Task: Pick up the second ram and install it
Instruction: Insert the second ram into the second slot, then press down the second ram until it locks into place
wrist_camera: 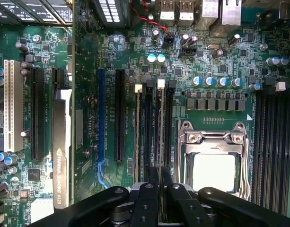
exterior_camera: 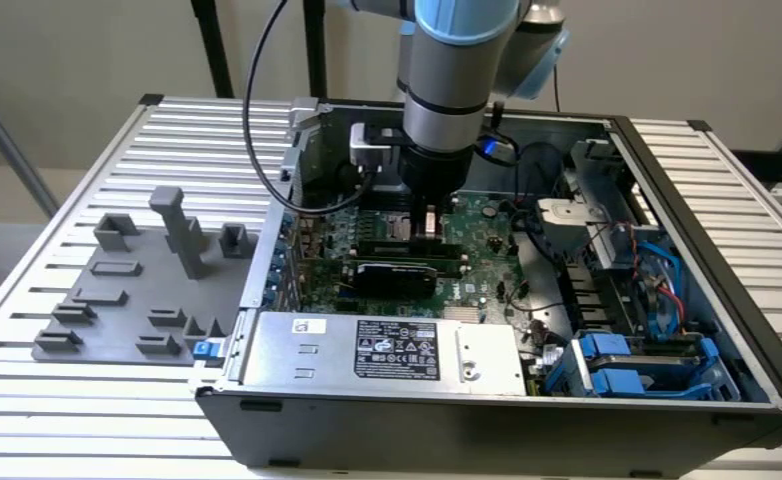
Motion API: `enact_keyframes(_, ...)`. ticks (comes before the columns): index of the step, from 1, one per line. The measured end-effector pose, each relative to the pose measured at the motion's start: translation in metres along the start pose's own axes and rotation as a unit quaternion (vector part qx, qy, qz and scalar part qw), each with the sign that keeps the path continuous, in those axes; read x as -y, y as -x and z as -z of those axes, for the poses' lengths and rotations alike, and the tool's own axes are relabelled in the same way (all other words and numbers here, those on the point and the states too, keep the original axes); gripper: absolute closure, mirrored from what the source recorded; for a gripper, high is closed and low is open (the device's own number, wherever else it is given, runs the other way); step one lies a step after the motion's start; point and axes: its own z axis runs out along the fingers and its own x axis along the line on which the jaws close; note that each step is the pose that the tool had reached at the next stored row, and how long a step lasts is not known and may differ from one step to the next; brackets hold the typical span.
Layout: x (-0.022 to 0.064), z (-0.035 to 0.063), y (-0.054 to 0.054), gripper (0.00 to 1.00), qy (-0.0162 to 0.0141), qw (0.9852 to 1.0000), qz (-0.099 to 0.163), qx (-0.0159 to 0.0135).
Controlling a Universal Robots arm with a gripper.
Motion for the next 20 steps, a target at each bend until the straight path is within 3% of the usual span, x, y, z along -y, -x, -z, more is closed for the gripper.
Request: enact_keyframes(20,-0.0001,-0.0041,0.0008,1.00,-0.0001,1.0000,0.000,-0.0001)
